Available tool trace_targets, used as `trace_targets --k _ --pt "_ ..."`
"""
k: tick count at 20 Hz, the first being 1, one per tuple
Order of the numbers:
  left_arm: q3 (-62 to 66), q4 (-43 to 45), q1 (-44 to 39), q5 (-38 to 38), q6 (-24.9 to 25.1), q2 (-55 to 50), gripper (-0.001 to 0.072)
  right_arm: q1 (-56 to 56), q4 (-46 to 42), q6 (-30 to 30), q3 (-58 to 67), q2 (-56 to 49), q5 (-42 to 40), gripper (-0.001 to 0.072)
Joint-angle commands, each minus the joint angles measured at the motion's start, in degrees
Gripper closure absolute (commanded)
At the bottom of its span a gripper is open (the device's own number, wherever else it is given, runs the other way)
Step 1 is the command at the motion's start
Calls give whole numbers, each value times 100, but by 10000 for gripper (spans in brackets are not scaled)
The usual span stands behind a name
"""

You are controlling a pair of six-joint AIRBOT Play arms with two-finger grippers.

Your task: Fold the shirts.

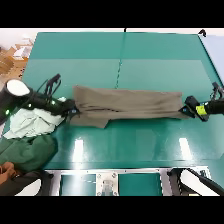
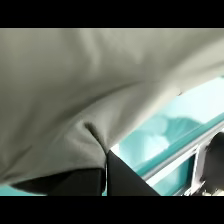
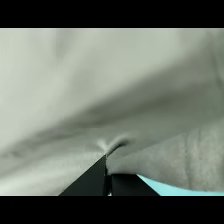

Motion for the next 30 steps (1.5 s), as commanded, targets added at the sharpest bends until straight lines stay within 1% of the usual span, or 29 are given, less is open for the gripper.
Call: trace_targets --k 1,3,6,7,8,9,10,11,12,13,14,15,16,17,18,20,21,22,24,28,30 --pt "1233 -33 -2 39 101 -1051 685 251 319 -50 807 -654 -155 698" --pt "1864 -37 -2 94 105 -1749 685 422 496 -66 1178 -1252 -382 697" --pt "2645 -284 -2 494 267 -2826 684 592 509 -39 1679 -2243 -640 697" --pt "2876 -428 -2 699 407 -3180 681 612 511 39 1805 -2538 -743 665" --pt "3075 -557 -2 970 492 -3467 490 610 533 68 1947 -2826 -935 567" --pt "3281 -695 -2 1366 485 -3703 206 601 568 66 2114 -3064 -1189 472" --pt "3462 -811 28 1875 490 -3825 165 566 588 66 2312 -3235 -1432 412" --pt "3615 -850 66 2433 487 -3845 165 505 588 52 2575 -3366 -1574 378" --pt "3799 -848 138 2710 487 -3838 165 411 590 -61 2835 -3432 -1537 370" --pt "4046 -839 245 2702 490 -3838 165 289 586 -319 3062 -3432 -1388 335" --pt "4282 -831 365 2463 492 -3838 165 125 586 -643 3309 -3432 -1082 274" --pt "4492 -793 490 2098 490 -3838 165 -52 562 -935 3482 -3432 -723 191" --pt "4623 -758 577 1759 490 -3838 166 -256 483 -1167 3567 -3432 -398 171" --pt "4684 -734 649 1427 490 -3838 166 -444 391 -1355 3563 -3449 -146 167" --pt "4690 -730 678 1163 490 -3838 182 -603 372 -1534 3552 -3508 140 166" --pt "4690 -417 658 748 496 -3840 482 -874 372 -1934 3545 -3766 782 166" --pt "4690 -249 621 627 494 -3840 602 -968 396 -2094 3545 -3939 1025 166" --pt "4690 -142 573 573 490 -3840 684 -1019 407 -2264 3545 -4105 1176 166" --pt "4690 -133 492 509 487 -3840 684 -1032 420 -2490 3545 -4417 1274 166" --pt "4690 -52 160 483 492 -3862 684 -876 721 -2667 3545 -4859 1281 166" --pt "4690 -33 -85 485 494 -3915 684 -708 723 -2667 3545 -4935 1300 167"
